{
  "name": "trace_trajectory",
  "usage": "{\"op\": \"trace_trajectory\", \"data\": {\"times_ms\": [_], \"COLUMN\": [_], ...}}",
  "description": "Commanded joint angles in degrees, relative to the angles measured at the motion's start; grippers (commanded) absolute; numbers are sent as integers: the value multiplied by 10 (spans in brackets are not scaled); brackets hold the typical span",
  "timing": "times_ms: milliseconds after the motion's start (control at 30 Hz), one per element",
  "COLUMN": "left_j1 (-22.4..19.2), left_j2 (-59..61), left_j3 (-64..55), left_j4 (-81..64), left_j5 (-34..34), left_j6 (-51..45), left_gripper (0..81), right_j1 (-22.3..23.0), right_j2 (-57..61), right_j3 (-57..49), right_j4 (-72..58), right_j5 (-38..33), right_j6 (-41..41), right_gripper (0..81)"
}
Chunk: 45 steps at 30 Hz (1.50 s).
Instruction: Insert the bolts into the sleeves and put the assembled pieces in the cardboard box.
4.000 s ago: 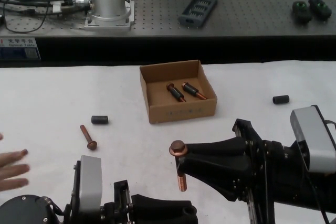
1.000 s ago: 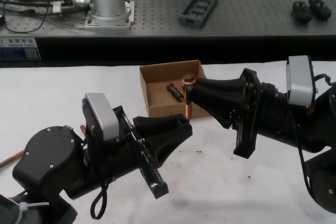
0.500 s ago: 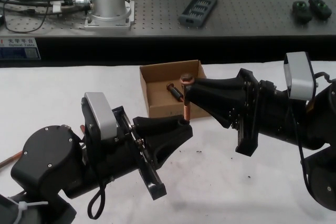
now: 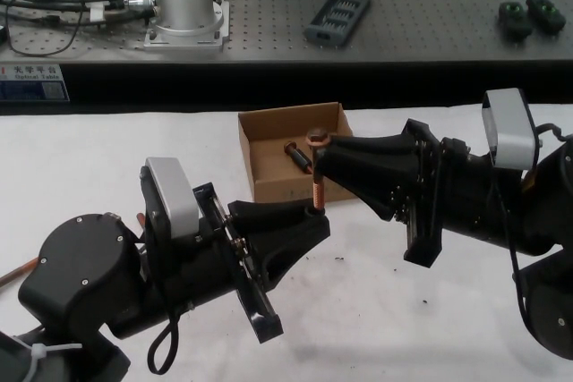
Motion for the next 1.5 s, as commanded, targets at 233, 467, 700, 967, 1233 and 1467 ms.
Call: {"op": "trace_trajectory", "data": {"times_ms": [233,467,700,967,1233,1467], "left_j1": [2,2,2,4,6,11], "left_j2": [0,0,0,0,0,0], "left_j3": [-6,-6,-6,-6,-6,-6], "left_j4": [-12,-12,-41,-42,-44,-44], "left_j5": [7,7,7,14,11,2], "left_j6": [1,-1,-39,-75,-77,-77], "left_gripper": [6,6,6,6,6,6], "right_j1": [-3,-3,-3,-3,-3,-4], "right_j2": [0,2,2,15,35,59], "right_j3": [-7,-7,-7,-7,-7,-7], "right_j4": [-13,-13,-13,-13,-13,-13], "right_j5": [12,12,12,16,15,12], "right_j6": [70,70,69,67,52,29], "right_gripper": [66,66,66,66,66,66]}}
